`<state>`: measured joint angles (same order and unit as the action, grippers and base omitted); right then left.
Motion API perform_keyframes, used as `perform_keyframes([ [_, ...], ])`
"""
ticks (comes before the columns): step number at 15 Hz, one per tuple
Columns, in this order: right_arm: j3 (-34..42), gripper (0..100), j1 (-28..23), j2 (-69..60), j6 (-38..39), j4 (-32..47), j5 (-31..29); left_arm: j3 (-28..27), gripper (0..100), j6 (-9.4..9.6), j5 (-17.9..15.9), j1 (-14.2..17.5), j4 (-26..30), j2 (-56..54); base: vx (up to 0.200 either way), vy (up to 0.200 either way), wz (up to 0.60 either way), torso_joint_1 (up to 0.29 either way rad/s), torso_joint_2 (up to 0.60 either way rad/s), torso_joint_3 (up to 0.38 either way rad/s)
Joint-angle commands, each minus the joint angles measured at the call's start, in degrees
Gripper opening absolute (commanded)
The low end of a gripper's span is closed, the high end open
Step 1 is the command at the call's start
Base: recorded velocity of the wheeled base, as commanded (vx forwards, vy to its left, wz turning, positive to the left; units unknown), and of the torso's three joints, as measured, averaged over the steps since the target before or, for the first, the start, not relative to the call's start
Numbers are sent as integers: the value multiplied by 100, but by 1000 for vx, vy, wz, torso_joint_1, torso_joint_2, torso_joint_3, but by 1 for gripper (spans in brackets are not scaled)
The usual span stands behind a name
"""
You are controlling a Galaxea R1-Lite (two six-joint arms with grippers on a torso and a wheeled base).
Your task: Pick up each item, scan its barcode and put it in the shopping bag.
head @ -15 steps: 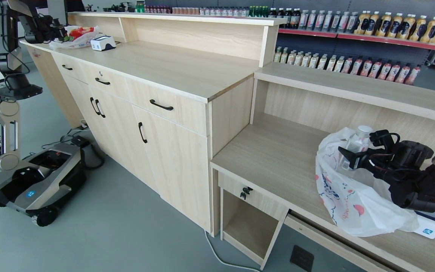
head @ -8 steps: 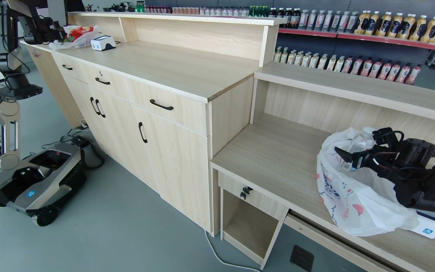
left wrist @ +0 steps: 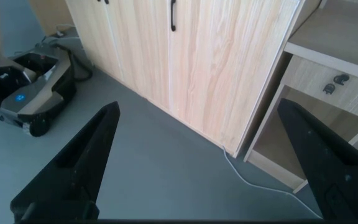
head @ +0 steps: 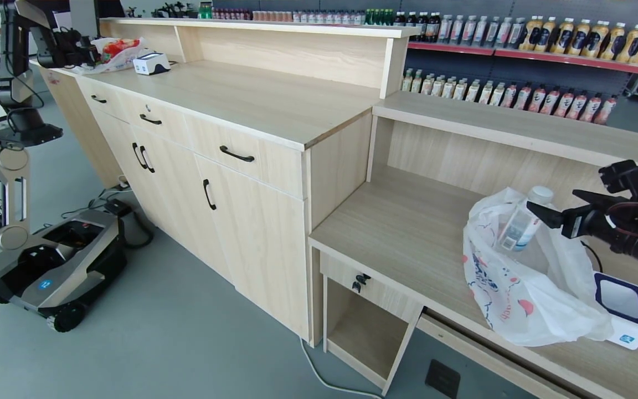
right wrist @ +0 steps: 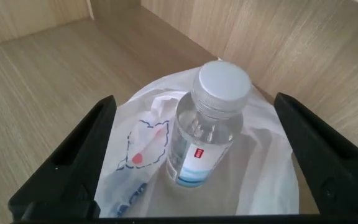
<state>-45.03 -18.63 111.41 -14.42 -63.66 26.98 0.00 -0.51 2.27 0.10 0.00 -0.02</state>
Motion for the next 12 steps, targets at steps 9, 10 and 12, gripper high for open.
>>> perform_keyframes([
  [9, -392, 100, -2251, -2536, -448, 3360, -1063, 0, 100, -2, 2, -1, 0, 2, 0, 0, -600, 7, -10, -6],
  [10, -498, 100, -2409, -2369, -448, 3466, -1204, 0, 100, -2, 2, -1, 0, 2, 0, 0, -600, 139, -354, -207],
  [12, -542, 100, -2620, -2044, -491, 3430, -1283, 0, 100, -2, 2, -1, 0, 2, 0, 0, -600, 53, -146, -75],
])
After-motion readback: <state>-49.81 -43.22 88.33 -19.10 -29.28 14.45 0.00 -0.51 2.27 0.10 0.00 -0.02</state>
